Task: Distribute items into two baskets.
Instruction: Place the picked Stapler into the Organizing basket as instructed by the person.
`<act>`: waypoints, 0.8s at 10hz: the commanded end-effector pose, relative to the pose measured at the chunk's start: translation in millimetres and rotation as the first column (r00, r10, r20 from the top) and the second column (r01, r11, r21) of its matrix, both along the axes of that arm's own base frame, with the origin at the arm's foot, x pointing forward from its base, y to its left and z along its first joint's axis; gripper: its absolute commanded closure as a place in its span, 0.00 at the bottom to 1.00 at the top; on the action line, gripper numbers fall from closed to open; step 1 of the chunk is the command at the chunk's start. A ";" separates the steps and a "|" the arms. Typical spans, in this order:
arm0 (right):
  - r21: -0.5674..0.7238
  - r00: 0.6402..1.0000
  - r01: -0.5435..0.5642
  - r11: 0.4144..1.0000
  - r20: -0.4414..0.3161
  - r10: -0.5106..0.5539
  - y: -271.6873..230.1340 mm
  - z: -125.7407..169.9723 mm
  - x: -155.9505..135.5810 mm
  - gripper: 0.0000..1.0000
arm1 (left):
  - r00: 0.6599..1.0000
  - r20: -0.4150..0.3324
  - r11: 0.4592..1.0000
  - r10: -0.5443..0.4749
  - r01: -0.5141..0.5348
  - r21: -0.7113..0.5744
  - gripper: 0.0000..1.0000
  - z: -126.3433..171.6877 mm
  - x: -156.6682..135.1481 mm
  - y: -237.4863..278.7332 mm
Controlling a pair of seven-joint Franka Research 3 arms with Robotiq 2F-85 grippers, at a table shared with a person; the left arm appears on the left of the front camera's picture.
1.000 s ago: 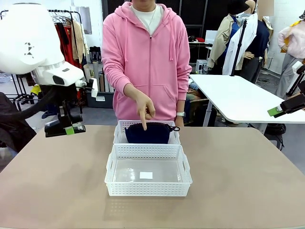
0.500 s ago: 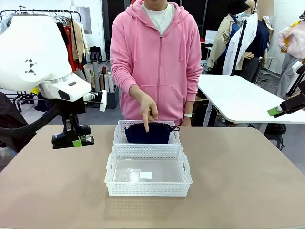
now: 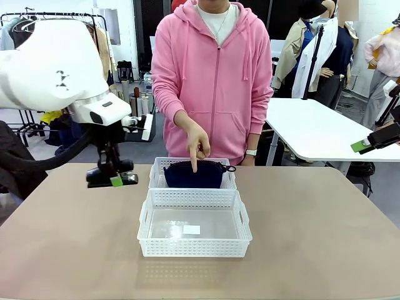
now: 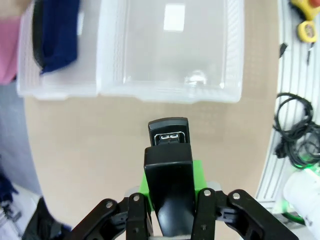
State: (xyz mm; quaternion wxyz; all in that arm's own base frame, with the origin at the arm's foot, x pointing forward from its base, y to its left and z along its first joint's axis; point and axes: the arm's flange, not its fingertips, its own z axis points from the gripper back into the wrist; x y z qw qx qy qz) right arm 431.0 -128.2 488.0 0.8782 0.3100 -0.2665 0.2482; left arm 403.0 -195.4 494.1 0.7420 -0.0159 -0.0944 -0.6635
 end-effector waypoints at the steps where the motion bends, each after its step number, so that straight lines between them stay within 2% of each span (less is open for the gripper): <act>1: -0.003 1.000 0.002 1.000 -0.001 -0.002 -0.7 1.6 0.0 0.00 | 0.990 -0.036 0.990 -0.133 0.131 -0.052 1.00 0.3 14.0 -16.4; 5: -0.003 1.000 0.002 1.000 -0.001 -0.002 -0.7 1.6 0.0 0.00 | 0.974 -0.066 0.976 -0.215 0.212 -0.043 1.00 -21.8 29.9 -61.7; 8: -0.003 1.000 0.002 1.000 -0.001 -0.002 -0.7 1.6 0.0 0.00 | 0.980 -0.065 0.981 -0.189 0.184 -0.067 1.00 -43.4 29.0 -95.2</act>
